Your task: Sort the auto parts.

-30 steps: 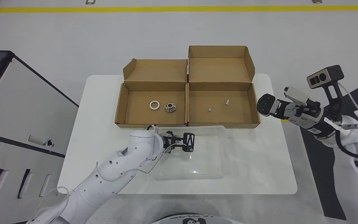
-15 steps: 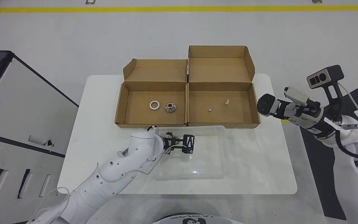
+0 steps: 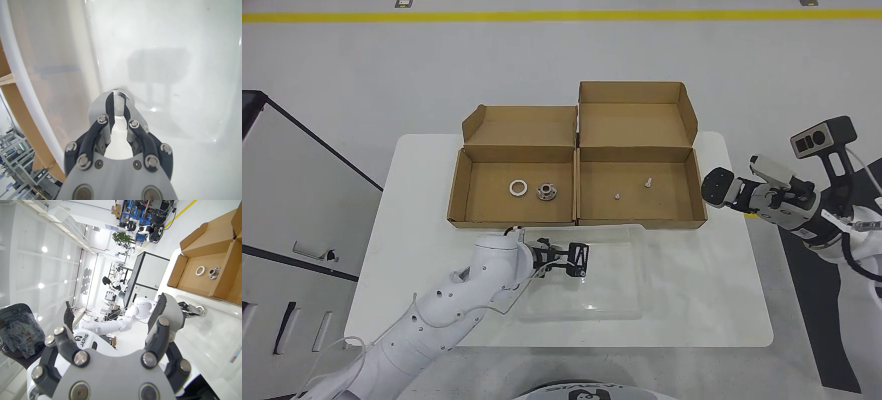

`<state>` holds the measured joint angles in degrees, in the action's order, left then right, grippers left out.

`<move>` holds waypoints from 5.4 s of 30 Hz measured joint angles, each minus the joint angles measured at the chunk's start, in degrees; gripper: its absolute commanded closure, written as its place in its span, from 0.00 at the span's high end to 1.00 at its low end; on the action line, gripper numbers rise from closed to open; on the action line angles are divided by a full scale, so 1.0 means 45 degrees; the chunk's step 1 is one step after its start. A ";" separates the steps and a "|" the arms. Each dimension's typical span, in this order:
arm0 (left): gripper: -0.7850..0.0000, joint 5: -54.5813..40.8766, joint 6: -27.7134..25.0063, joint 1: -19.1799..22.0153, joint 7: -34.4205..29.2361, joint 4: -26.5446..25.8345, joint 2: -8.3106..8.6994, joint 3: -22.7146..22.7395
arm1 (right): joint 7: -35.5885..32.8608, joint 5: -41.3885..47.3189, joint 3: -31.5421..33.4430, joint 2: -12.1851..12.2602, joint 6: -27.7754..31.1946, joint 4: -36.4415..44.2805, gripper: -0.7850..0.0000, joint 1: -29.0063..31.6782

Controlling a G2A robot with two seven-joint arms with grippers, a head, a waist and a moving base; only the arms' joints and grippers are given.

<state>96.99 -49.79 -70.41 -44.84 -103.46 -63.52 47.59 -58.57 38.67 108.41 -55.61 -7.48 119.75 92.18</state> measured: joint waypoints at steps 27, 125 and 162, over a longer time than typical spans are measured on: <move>0.44 -0.0148 -0.0253 -0.0258 -0.0387 -0.0425 0.0084 0.0159 | 0.0000 0.0000 0.0000 0.0000 0.0000 0.0000 1.00 0.0000; 0.35 -0.4705 0.0117 0.3752 -0.1981 0.0719 0.1311 -0.3515 | 0.0000 0.0000 0.0000 0.0000 0.0000 0.0000 1.00 0.0000; 0.28 -0.3924 0.0215 0.3493 -0.1752 0.1043 0.1075 -0.3551 | 0.0000 0.0000 0.0000 0.0000 0.0000 0.0000 1.00 0.0000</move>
<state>79.33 -48.83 -54.69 -52.72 -98.77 -58.68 31.61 -58.57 38.67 108.41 -55.61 -7.48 119.75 92.18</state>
